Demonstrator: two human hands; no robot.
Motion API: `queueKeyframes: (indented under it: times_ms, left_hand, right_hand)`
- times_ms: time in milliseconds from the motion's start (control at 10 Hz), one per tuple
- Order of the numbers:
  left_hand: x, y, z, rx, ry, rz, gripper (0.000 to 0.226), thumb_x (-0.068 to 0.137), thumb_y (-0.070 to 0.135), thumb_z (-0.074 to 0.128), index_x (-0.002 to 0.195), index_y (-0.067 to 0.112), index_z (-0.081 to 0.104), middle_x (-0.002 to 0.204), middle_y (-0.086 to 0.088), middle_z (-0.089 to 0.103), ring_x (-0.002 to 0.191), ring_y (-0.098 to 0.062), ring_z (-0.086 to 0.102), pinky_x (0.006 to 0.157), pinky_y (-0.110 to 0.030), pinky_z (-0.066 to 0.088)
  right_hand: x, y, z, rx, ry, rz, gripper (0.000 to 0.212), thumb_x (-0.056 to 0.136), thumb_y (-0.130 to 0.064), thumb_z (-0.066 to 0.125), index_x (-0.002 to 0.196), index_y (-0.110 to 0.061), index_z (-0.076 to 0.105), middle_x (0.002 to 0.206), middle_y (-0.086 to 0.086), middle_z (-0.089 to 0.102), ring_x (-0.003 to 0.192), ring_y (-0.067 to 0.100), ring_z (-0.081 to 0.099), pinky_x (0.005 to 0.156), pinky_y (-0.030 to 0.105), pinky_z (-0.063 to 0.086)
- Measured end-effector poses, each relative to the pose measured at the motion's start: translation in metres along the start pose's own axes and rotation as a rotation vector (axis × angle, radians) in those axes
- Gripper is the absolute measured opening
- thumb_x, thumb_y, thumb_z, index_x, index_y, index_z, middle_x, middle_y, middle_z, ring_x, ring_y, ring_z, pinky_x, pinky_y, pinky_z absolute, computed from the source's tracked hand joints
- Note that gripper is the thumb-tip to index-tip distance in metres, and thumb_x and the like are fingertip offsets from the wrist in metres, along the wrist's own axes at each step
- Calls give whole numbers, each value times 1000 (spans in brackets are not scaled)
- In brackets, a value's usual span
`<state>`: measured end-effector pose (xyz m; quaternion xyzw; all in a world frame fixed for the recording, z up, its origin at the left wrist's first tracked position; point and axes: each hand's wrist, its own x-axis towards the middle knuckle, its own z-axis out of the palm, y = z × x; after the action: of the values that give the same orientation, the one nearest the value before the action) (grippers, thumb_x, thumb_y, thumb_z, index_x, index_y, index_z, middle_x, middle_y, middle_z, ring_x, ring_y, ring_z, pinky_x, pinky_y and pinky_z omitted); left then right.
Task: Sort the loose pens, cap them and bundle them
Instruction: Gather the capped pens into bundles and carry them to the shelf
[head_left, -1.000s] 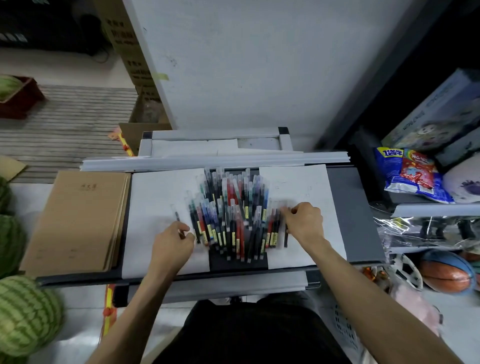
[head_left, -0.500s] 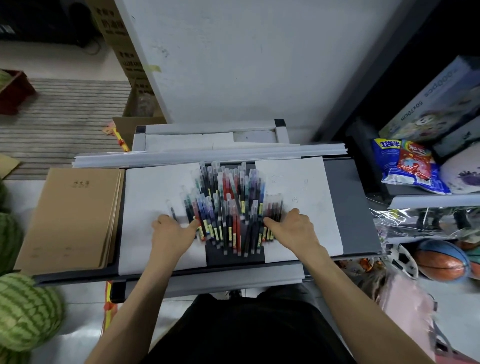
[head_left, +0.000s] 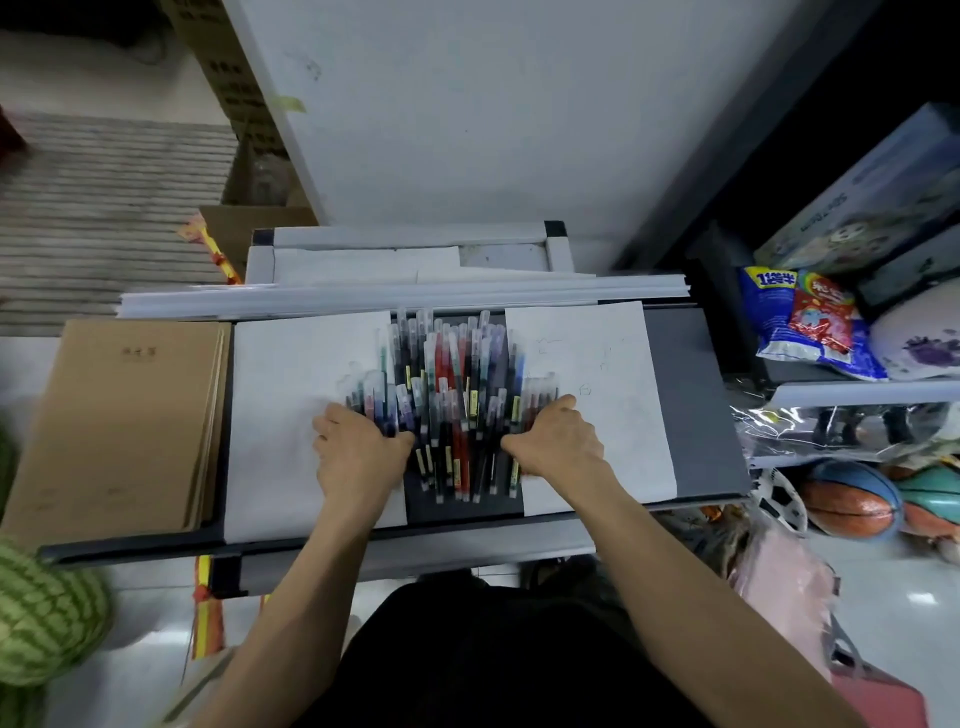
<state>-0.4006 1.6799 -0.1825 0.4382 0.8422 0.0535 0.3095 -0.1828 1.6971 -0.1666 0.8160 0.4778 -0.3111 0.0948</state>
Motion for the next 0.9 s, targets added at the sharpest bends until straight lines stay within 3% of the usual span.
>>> queueKeyframes:
  times_ms: [100,200,400,600,800,900]
  left_hand:
    - [-1,1,0,11,10,12,79,85,41,78,134,0,32,132,-21,41,120,-43,47,88,-54,48]
    - [-2,0,1,8,40,38,55,92,28,65,129,0,35,129,-21,41,115,-42,48,82,-53,47]
    - [1,0,-1,72,21,76,37,98,3,48,129,-13,36,135,-30,40,117,-47,48,90,-51,49]
    - [9,-4,-2,182,-33,102,42,91,-10,46,131,-18,35,135,-33,40,119,-45,45,94,-44,46]
    - [13,-15,-4,91,-11,94,38,96,2,51,130,-13,44,134,-32,44,123,-48,47,97,-54,44]
    - [12,-18,-6,101,-5,104,35,97,2,49,129,-12,47,133,-31,47,121,-47,49,94,-52,44]
  right_hand:
    - [1,0,4,-5,18,4,66,73,-31,78,117,-8,34,85,0,44,88,26,55,71,34,44]
    - [5,-1,5,8,55,32,61,75,-33,77,108,-10,32,77,-3,39,81,23,49,68,32,42]
    - [9,-5,16,-103,110,-62,44,95,-29,60,126,2,50,112,12,64,102,31,68,69,33,44]
    - [12,1,19,-87,104,-64,33,103,-24,46,124,2,47,117,17,66,104,35,67,71,36,44]
    - [14,19,10,-15,72,-51,33,105,-22,42,126,3,50,128,21,61,116,42,61,85,42,46]
    - [14,24,5,-43,83,-51,28,101,-12,42,124,2,51,125,21,63,113,42,63,82,40,45]
